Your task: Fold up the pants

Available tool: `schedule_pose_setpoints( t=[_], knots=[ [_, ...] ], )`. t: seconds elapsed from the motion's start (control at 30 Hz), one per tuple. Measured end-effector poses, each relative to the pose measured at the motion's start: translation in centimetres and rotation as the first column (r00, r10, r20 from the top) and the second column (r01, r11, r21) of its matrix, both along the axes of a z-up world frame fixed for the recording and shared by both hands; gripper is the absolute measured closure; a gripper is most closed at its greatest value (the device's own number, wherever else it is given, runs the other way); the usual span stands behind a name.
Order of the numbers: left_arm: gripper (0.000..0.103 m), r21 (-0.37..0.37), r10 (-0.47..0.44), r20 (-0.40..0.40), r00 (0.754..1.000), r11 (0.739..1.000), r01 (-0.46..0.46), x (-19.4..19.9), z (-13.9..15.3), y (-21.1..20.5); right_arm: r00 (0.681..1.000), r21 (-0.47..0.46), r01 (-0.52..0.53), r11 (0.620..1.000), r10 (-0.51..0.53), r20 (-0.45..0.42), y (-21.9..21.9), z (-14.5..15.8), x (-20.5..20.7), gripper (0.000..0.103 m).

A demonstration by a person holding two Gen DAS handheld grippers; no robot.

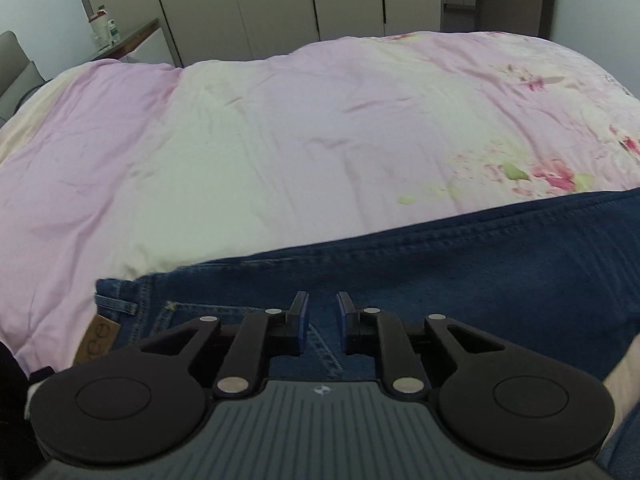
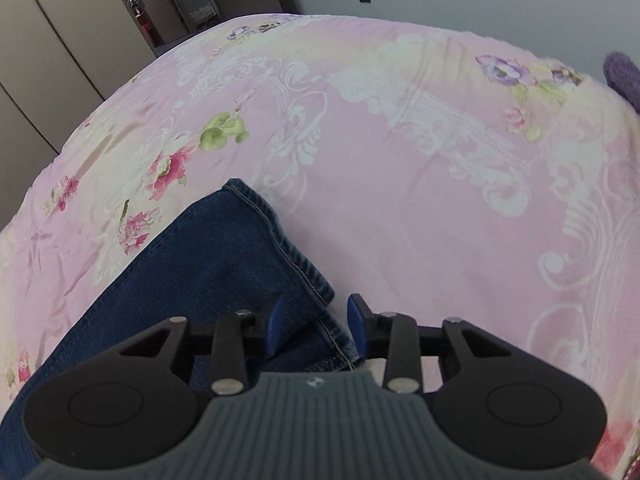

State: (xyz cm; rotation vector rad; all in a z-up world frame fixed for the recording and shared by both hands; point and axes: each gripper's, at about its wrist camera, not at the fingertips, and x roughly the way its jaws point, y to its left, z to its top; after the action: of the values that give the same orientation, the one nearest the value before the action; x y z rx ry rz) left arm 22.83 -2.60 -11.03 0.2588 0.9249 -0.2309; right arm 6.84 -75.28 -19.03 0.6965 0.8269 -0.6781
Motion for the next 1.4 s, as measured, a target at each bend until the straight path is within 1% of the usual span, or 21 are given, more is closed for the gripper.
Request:
schedule_pose_setpoints(
  t=[0.1,0.17,0.23,0.27,0.33,0.37,0.43,0.47,0.53,0.6,0.7,0.77,0.8,0.83,0.9,1.0,1.1,1.17,1.27,1.37,1.4],
  knots=[
    [0.083,-0.048,-0.016,-0.044,0.999,0.999,0.014,-1.1,-0.7,-1.1,0.995,0.104,0.068,0.992,-0.074,0.06,-0.9,-2.0,-0.8,0.067],
    [0.083,-0.06,-0.037,-0.063,0.997,0.998,0.033,-2.3,-0.7,-2.0,0.988,0.143,0.109,0.984,-0.123,0.093,-1.3,-3.2,-0.8,0.067],
    [0.079,-0.043,-0.077,-0.064,0.995,0.996,0.075,-3.4,-0.5,-2.7,0.972,0.156,0.159,0.975,-0.182,0.146,-1.5,-3.4,-0.8,0.097],
    [0.077,-0.028,-0.099,-0.06,0.993,0.995,0.097,-4.2,-0.2,-3.1,0.968,0.139,0.166,0.976,-0.188,0.164,-1.5,-2.9,-0.8,0.098],
    [0.071,-0.004,-0.136,-0.059,0.989,0.991,0.136,-5.3,0.0,-3.6,0.972,0.087,0.123,0.989,-0.137,0.192,-1.1,-1.0,-0.6,0.1],
    [0.07,0.005,-0.152,-0.064,0.986,0.988,0.152,-5.9,0.1,-3.9,0.97,0.069,0.1,0.993,-0.113,0.217,-0.9,0.4,-0.8,0.101],
    [0.069,0.02,-0.187,-0.083,0.979,0.982,0.189,-6.6,-0.3,-4.6,0.949,0.083,0.086,0.993,-0.107,0.296,-0.7,3.1,-2.0,0.101],
    [0.069,0.032,-0.2,-0.09,0.976,0.979,0.203,-7.0,-0.5,-4.8,0.95,0.072,0.084,0.994,-0.102,0.296,-0.5,4.0,-2.5,0.102],
    [0.069,0.063,-0.217,-0.1,0.971,0.973,0.224,-7.8,-1.0,-5.3,0.968,0.053,0.079,0.995,-0.089,0.233,-0.5,4.4,-3.2,0.102],
    [0.069,0.074,-0.224,-0.116,0.968,0.97,0.233,-8.1,-1.4,-5.3,0.982,0.058,0.094,0.994,-0.102,0.159,-0.8,2.4,-3.7,0.101],
    [0.066,0.087,-0.227,-0.13,0.965,0.967,0.239,-8.7,-1.3,-4.8,0.985,0.084,0.113,0.99,-0.123,0.119,-1.3,-1.2,-3.9,0.1],
    [0.06,0.087,-0.231,-0.14,0.963,0.966,0.245,-9.3,-1.0,-4.2,0.983,0.118,0.155,0.981,-0.165,0.08,-1.4,-2.9,-4.2,0.095],
    [0.058,0.087,-0.241,-0.151,0.959,0.963,0.256,-9.6,-0.9,-3.9,0.98,0.114,0.177,0.978,-0.186,0.071,-1.3,-3.0,-4.4,0.086],
    [0.058,0.097,-0.255,-0.164,0.953,0.957,0.273,-9.9,-0.9,-3.6,0.98,0.096,0.179,0.979,-0.186,0.066,-1.0,-2.8,-4.5,0.082],
    [0.057,0.131,-0.277,-0.208,0.938,0.943,0.307,-10.3,-1.5,-3.4,0.992,0.034,0.12,0.992,-0.121,0.039,0.2,-1.4,-4.4,0.082],
    [0.056,0.148,-0.314,-0.301,0.9,0.917,0.37,-10.7,-3.2,-3.5,0.999,-0.034,0.004,0.999,-0.003,0.035,2.8,1.2,-3.9,0.08],
    [0.05,0.227,-0.312,-0.346,0.885,0.887,0.402,-11.3,-5.1,-4.0,0.992,-0.025,-0.095,0.995,0.096,0.084,6.2,3.5,-3.5,0.075],
    [0.049,0.244,-0.303,-0.386,0.871,0.877,0.413,-11.4,-6.3,-4.0,0.981,0.01,-0.168,0.986,0.166,0.105,8.7,4.6,-2.8,0.075],
    [0.044,0.247,-0.286,-0.407,0.868,0.88,0.406,-11.0,-7.8,-4.1,0.953,0.052,-0.287,0.956,0.28,0.117,13.3,5.6,-1.1,0.071],
    [0.043,0.3,-0.254,-0.403,0.879,0.871,0.39,-10.4,-9.2,-4.8,0.918,0.071,-0.389,0.918,0.381,0.107,18.3,6.2,0.7,0.068],
    [0.047,0.317,-0.243,-0.395,0.886,0.869,0.38,-10.2,-9.5,-4.9,0.906,0.084,-0.418,0.905,0.409,0.108,19.8,6.4,1.3,0.067]
  ],
)
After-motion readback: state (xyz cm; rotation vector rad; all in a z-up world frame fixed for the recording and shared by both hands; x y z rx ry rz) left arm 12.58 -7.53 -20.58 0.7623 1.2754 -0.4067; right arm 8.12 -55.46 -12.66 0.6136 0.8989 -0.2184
